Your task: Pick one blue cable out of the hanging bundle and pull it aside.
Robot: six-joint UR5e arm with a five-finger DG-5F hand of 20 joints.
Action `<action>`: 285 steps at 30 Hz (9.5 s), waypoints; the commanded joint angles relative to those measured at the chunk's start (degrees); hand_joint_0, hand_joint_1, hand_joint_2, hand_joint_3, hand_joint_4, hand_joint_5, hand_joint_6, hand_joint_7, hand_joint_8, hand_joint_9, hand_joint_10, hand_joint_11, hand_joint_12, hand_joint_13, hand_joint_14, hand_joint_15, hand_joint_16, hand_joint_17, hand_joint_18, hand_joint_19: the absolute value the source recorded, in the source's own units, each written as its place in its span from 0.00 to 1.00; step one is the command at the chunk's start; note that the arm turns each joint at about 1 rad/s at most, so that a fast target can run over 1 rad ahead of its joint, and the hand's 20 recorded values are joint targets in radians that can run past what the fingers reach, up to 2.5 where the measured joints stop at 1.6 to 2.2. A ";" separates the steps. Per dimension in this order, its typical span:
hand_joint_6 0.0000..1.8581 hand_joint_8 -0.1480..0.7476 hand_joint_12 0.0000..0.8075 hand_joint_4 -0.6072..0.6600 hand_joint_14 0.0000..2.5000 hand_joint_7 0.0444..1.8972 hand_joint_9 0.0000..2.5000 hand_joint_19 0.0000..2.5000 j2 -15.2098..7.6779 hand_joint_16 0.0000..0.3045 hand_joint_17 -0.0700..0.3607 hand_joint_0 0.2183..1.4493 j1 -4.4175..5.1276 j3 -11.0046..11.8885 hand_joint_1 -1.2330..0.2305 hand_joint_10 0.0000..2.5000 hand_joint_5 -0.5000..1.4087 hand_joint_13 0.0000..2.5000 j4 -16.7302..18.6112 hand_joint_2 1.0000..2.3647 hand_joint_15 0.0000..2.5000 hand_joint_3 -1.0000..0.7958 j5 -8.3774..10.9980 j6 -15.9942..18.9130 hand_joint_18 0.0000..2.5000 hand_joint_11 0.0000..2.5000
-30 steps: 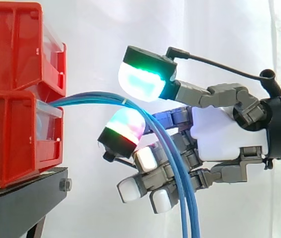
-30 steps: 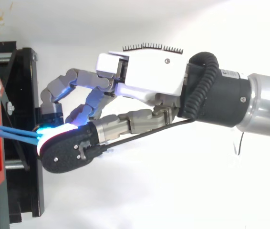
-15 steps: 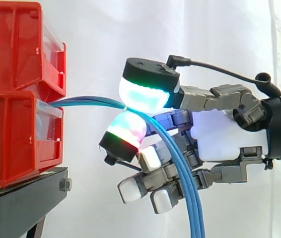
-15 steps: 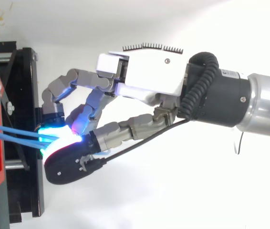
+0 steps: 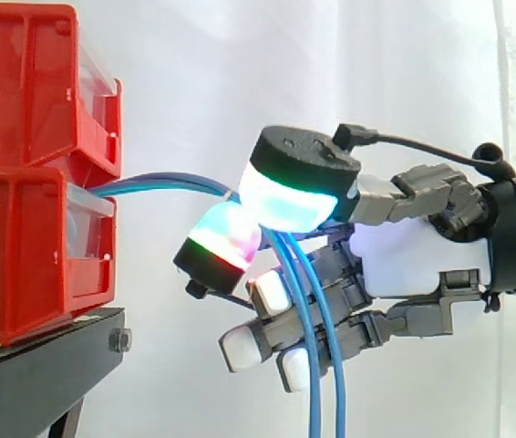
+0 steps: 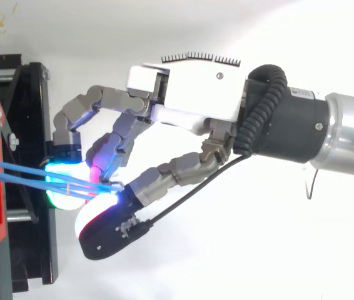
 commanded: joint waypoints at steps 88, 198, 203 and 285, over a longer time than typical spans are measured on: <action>0.50 0.46 0.40 0.45 0.01 0.54 0.45 0.28 0.53 0.14 0.38 0.43 -0.49 0.05 0.19 0.01 0.19 0.36 -0.46 0.00 0.24 0.28 -0.19 0.11 0.37 0.25; 0.49 0.53 0.43 0.58 0.01 0.62 0.48 0.30 2.90 0.15 0.40 0.31 -2.51 -0.04 0.25 0.01 0.21 0.38 -9.86 0.02 0.26 0.55 -6.43 -0.94 0.37 0.25; 0.49 0.53 0.43 0.58 0.01 0.62 0.48 0.30 4.48 0.15 0.40 0.31 -3.13 -1.44 0.25 0.01 0.22 0.38 -12.14 0.02 0.26 0.56 -7.14 -1.03 0.37 0.25; 0.50 0.57 0.45 0.58 0.01 0.59 0.49 0.29 10.11 0.16 0.41 0.31 -2.69 -12.43 0.27 0.01 0.22 0.39 0.25 0.02 0.26 0.55 -0.46 -1.38 0.39 0.25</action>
